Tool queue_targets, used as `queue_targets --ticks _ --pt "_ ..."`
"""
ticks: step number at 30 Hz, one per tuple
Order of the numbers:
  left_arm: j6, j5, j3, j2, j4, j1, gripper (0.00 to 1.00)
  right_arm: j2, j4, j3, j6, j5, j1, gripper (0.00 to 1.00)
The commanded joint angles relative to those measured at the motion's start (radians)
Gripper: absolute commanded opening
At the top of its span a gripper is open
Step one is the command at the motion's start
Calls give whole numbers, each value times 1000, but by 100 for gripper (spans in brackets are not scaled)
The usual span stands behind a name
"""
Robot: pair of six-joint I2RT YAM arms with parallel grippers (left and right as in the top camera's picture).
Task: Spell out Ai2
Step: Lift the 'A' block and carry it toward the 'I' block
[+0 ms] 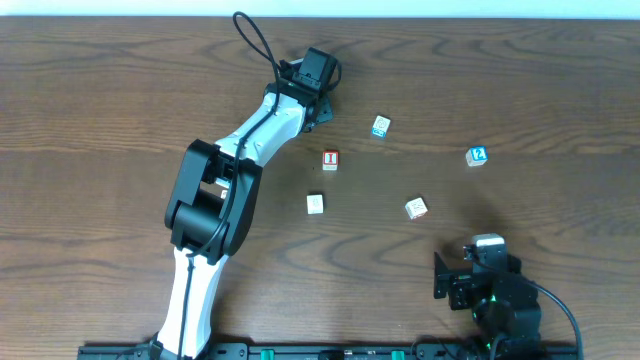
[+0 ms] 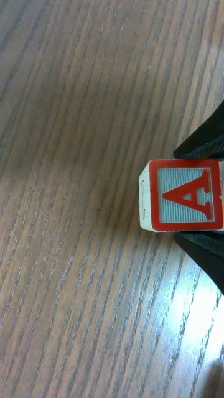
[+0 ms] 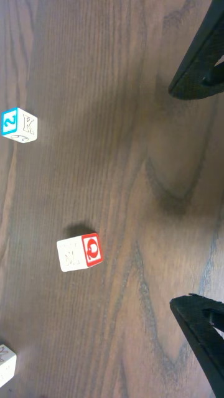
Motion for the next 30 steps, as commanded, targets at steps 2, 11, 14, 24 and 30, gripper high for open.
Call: queue_targets --ticks 2,11,14,24,30 --pt "-2 -19 14 9 -4 2 33 -5 -3 -9 15 -4 -7 99" --pt "8 -18 16 -2 -78 2 32 -5 -3 -9 15 -4 -7 99" --pt "8 -18 16 -17 -119 2 29 -5 -3 -9 15 -4 -7 99" --pt "91 -10 16 -151 -285 -30 6 -5 -3 -9 15 -4 -7 99" --pt "101 -11 13 -183 -398 -95 6 -5 -3 -9 15 -4 -7 99"
